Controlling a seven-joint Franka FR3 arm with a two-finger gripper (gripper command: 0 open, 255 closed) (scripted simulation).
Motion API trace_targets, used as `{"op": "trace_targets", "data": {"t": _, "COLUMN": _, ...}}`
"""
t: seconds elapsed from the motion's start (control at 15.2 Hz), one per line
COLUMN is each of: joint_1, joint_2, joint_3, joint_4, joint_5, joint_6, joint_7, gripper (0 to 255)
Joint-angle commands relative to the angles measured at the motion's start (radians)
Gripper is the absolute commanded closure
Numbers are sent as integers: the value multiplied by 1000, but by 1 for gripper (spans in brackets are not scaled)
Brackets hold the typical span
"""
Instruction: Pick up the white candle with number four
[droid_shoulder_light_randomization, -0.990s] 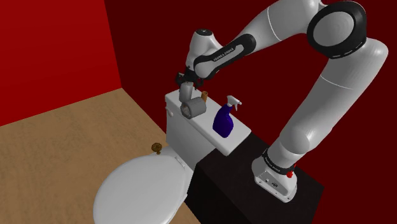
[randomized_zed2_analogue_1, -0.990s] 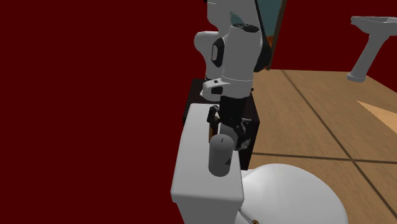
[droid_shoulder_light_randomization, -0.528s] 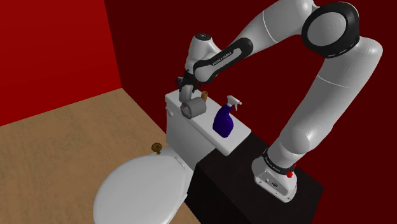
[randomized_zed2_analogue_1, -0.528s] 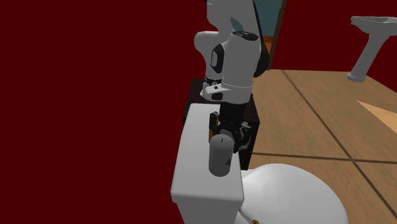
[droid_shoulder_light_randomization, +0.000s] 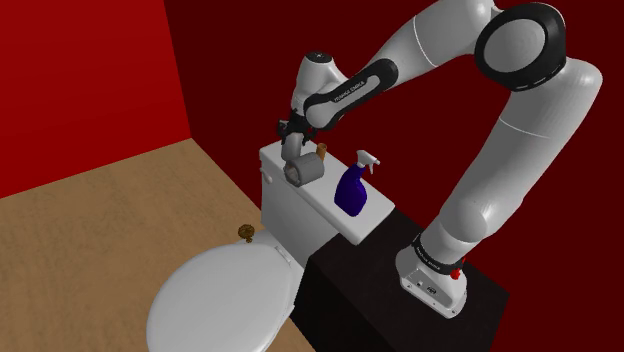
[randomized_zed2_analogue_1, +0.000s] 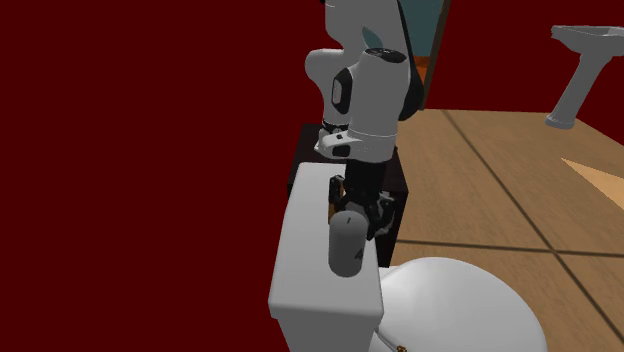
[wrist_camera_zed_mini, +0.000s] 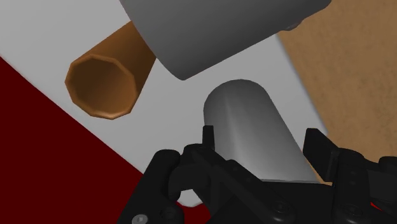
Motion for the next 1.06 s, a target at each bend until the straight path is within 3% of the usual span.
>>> {"op": "trace_targets", "data": {"t": 0.0, "joint_1": -2, "joint_2": -15, "joint_3": 4, "joint_4": 3, "joint_5": 12, "joint_6": -18, "joint_7": -9, "gripper": 255}}
{"op": "trace_targets", "data": {"t": 0.99, "joint_1": -10, "joint_2": -133, "joint_3": 20, "joint_4": 55, "joint_5": 96, "joint_6": -181, "joint_7": -80, "gripper": 255}}
